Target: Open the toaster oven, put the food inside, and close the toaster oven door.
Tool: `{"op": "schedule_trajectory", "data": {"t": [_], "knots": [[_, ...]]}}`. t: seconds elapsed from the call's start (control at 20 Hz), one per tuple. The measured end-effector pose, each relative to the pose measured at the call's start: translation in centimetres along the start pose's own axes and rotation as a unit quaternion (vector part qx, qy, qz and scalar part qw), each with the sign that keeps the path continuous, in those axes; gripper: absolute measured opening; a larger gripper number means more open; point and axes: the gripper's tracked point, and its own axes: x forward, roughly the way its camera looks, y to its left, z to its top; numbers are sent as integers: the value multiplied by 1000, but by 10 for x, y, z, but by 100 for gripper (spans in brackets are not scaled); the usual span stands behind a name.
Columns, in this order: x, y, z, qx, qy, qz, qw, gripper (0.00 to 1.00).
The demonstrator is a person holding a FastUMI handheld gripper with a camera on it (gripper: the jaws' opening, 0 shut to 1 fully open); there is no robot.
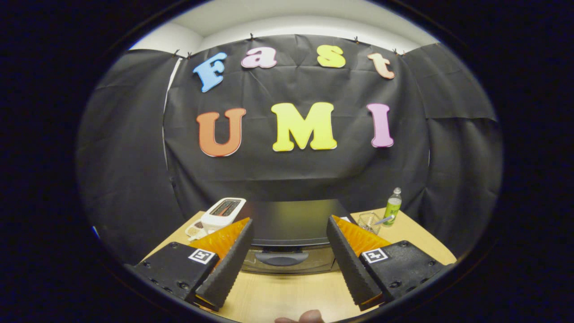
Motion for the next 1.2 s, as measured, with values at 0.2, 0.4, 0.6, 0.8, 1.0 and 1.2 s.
{"op": "schedule_trajectory", "data": {"t": [0.2, 0.4, 0.6, 0.8, 1.0, 1.2], "knots": [[51, -1, -49, -24, 38, 3, 999, 100], [83, 3, -92, -28, 80, 14, 996, 100], [92, 3, -98, -24, 79, 16, 996, 100], [86, 6, -101, -28, 90, 22, 995, 100], [58, 6, -117, -18, 114, 31, 993, 100], [18, 6, -154, -26, 148, 49, 987, 100]]}}
